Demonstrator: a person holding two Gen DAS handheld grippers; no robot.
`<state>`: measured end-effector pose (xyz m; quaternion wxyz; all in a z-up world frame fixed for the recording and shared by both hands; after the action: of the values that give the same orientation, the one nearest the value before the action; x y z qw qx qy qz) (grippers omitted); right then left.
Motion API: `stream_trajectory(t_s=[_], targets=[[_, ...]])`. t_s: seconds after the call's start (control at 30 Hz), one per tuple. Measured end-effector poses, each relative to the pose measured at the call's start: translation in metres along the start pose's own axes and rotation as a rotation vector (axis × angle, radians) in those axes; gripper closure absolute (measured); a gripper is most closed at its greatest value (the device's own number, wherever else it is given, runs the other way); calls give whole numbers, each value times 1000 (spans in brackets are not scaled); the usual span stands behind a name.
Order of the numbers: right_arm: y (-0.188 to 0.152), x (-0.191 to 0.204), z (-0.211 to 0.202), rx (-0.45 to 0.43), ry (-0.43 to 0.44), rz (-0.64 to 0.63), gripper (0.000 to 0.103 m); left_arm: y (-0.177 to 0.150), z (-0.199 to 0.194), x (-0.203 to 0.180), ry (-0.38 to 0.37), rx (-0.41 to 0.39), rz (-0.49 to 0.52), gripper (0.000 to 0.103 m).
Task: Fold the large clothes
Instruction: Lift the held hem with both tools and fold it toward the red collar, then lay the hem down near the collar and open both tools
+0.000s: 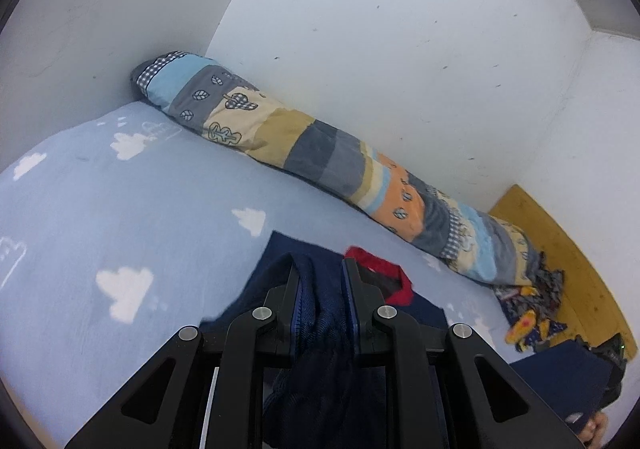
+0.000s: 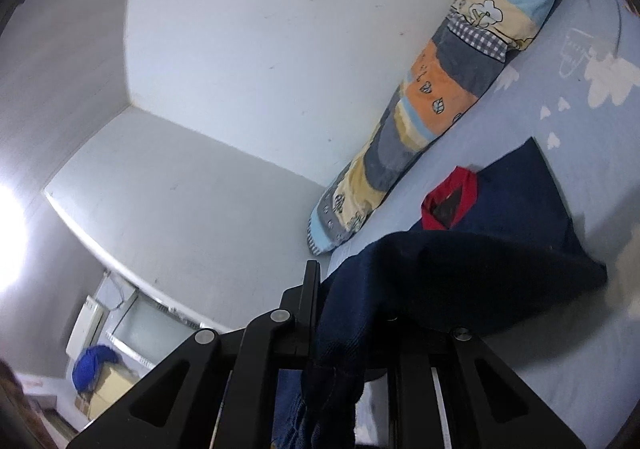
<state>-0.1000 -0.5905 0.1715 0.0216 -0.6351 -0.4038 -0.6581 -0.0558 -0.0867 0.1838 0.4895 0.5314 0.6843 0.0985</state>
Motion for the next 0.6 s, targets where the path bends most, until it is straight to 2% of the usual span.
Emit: stream_trajectory(t_s=[0.17,0.23,0.37,0.4,0.43,0.47,0.5,0.53,0.6], targets=[[45,-48,53,5,-53,40,87,35,88,-2,61,16,7,86],[62,-71,75,10,-85,52,87,47,134,4,105,32,6,86],[88,-147,131,33,-185,136,86,54,246,21,190,124,-11,86],[90,-166,141,39,-205,173,81,52,276,25,203,160,-16,85],[94,-192,155,56,-233,222,61,51,300,28,230,192,-8,84],[97,-208,162,59,-249,257,36,51,327,35,269,225,-9,80],[101,-228,166,48,-265,314,29,48,347,39,277,259,-26,74],[103,-245,169,35,-275,370,26,45,369,45,282,301,-55,71],[106,-266,167,16,-283,432,26,49,389,50,307,324,-92,68]])
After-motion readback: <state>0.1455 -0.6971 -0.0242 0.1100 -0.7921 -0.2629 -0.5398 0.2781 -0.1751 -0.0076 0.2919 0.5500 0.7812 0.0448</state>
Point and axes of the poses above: each gripper's, at about its wrist camera, not at the fingertips, and z roughly the way its jaws point, x to its left, y to its top, the point moved 10 cm from there along z, roughly the way its jaws point, and after that the axes turned 9 degrees about -z, right-handed, at the moved point
